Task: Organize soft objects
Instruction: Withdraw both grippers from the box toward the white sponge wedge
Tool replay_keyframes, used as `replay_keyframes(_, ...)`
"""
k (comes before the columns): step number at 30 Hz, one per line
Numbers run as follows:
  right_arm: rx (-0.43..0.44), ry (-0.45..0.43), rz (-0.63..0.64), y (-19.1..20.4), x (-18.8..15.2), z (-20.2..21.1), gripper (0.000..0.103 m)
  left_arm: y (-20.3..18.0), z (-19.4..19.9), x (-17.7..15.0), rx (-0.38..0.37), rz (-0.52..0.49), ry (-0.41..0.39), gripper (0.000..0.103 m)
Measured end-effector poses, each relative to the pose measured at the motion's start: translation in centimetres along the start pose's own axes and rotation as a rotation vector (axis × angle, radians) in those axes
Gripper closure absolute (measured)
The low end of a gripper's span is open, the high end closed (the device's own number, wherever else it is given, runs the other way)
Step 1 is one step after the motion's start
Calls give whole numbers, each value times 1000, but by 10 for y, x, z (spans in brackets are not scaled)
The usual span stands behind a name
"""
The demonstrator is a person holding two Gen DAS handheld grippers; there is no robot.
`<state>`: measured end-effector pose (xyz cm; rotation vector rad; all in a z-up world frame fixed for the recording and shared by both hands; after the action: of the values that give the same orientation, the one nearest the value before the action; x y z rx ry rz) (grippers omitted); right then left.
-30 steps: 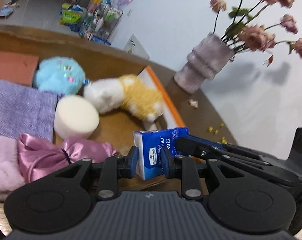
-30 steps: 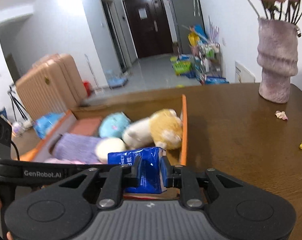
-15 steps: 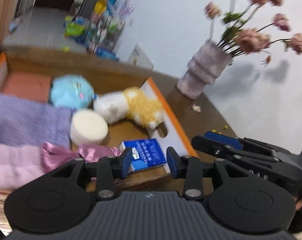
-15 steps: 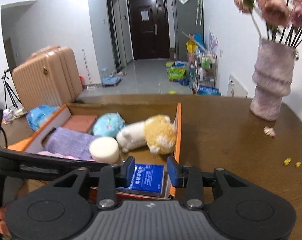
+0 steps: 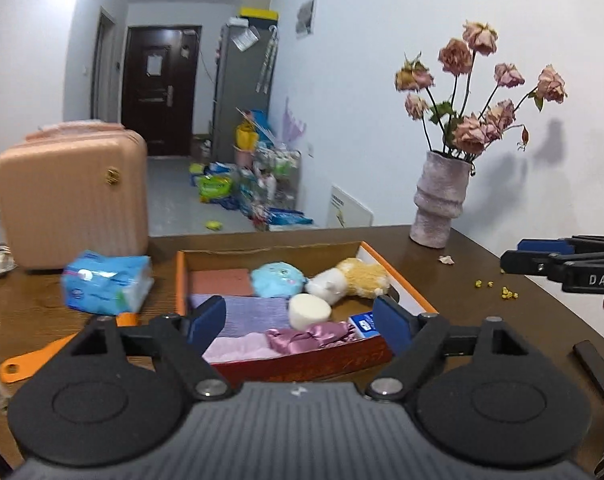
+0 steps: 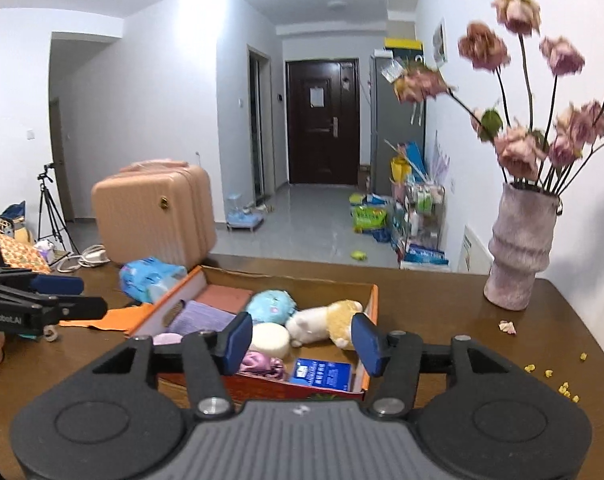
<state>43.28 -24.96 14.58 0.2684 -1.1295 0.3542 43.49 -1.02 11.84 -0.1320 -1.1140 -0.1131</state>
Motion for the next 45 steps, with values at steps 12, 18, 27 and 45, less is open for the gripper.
replay_keyframes(12,74,-73,-49,50,-48,78,42,-4,95,-60,-44,8,-56,13)
replay_keyframes(18,46,-94,-16,74,-108,110,33,-11,140,-124,-37,-8,-88,11)
replay_keyframes(27,60,-6,-131,80,-188,120,33,1,164,-179,-26,155,-51,11)
replay_keyframes(45,237,146,-209,86,-197,5,52,-25,27,-164,-40,45,103,17)
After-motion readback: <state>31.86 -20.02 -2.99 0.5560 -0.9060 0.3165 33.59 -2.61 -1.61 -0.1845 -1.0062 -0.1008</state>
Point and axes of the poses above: each gripper's, at about its wrist camera, not at the fingertips, and z roughly against the way its jaws point, y to its left, x to its top, the point moved 9 cm from there along -z, roughly the way its jaws point, and after that the axes turned 7 degrees about x, right-handed, at the moved point
